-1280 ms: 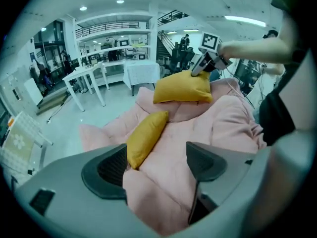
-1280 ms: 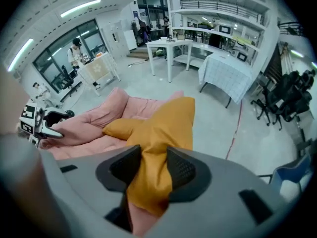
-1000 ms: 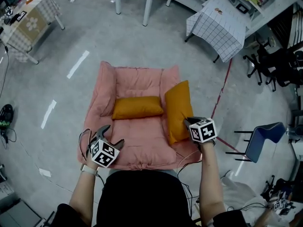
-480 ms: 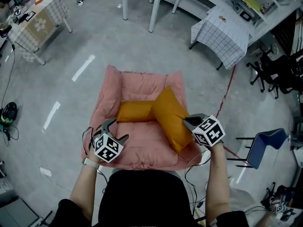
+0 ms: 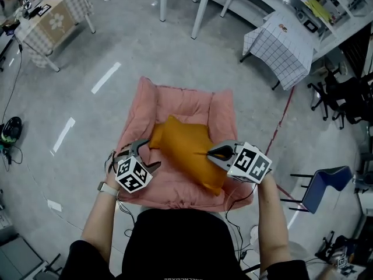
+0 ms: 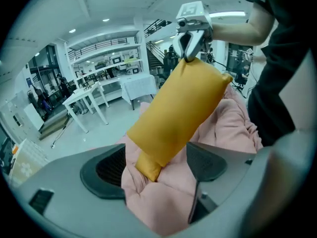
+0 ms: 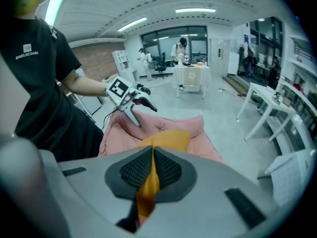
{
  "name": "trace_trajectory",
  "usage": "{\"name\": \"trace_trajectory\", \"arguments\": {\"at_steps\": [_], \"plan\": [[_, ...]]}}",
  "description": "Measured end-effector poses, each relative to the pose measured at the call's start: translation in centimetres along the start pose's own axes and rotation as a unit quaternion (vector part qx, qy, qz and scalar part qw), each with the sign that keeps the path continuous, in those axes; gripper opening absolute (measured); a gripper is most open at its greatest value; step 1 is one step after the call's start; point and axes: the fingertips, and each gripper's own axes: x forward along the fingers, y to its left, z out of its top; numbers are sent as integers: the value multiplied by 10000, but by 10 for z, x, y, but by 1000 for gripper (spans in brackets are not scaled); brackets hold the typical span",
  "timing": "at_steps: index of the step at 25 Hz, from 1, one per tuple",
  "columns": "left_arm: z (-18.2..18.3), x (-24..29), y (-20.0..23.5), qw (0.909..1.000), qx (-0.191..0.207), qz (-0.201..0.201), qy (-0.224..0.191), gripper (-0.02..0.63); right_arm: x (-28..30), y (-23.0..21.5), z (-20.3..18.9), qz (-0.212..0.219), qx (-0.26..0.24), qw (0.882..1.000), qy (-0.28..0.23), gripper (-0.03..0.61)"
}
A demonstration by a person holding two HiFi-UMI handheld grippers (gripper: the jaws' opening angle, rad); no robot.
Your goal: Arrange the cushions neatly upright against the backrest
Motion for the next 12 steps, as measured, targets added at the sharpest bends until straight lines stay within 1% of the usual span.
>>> {"name": "trace_trajectory", "arguments": {"at_steps": [3,6,8,10,12], "plan": [[-6,-3,8,9994,217,-267,7,379,14,19,17,330,-671,9972,77,18],[-13,2,8,9965,533,-638,114,379,25,38,28,665,-1198,9904,170,18],[-21,10,0,9917,795,-977,256,379,32,50,31,896,-1343,9868,161,18],[-26,18,-10,9850,1032,-1333,383,378,37,60,30,1082,-1389,9843,156,18],[-30,25,-19,9777,1148,-1694,468,377,41,66,26,1208,-1387,9828,165,17]]}}
